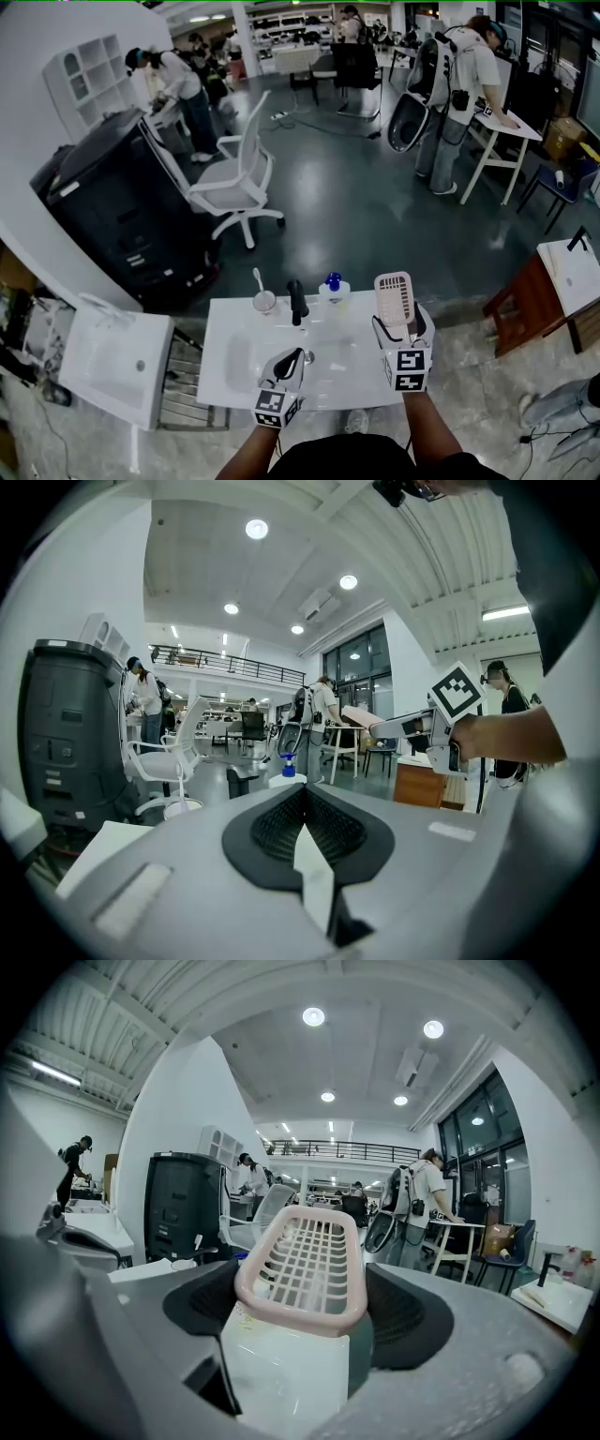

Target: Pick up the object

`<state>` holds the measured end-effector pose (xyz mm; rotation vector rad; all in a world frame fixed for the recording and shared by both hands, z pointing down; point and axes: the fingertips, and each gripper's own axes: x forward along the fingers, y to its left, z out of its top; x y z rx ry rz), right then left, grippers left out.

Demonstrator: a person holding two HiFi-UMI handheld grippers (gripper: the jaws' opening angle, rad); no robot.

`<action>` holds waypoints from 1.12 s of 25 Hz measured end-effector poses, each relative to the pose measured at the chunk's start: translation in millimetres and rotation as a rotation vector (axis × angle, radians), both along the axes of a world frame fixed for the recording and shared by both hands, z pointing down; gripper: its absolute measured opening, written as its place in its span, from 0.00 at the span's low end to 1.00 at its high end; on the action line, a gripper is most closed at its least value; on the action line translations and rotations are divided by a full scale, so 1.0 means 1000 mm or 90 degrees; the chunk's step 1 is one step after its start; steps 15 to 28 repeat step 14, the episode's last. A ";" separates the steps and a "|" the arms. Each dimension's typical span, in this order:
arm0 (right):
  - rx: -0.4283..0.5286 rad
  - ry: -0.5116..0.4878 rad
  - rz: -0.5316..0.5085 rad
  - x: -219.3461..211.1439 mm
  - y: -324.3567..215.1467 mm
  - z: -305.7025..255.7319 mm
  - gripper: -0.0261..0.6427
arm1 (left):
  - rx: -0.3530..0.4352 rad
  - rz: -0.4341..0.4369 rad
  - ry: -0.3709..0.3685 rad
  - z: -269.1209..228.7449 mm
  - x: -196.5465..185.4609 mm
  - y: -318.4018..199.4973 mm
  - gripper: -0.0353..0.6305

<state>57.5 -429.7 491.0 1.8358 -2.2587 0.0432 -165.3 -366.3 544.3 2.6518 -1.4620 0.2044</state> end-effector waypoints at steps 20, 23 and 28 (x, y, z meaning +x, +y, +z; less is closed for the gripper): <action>0.000 0.003 0.007 0.007 0.000 0.001 0.67 | 0.004 0.004 0.003 0.002 0.006 0.001 0.08; 0.000 0.003 0.007 0.007 0.000 0.001 0.67 | 0.004 0.004 0.003 0.002 0.006 0.001 0.08; 0.000 0.003 0.007 0.007 0.000 0.001 0.67 | 0.004 0.004 0.003 0.002 0.006 0.001 0.08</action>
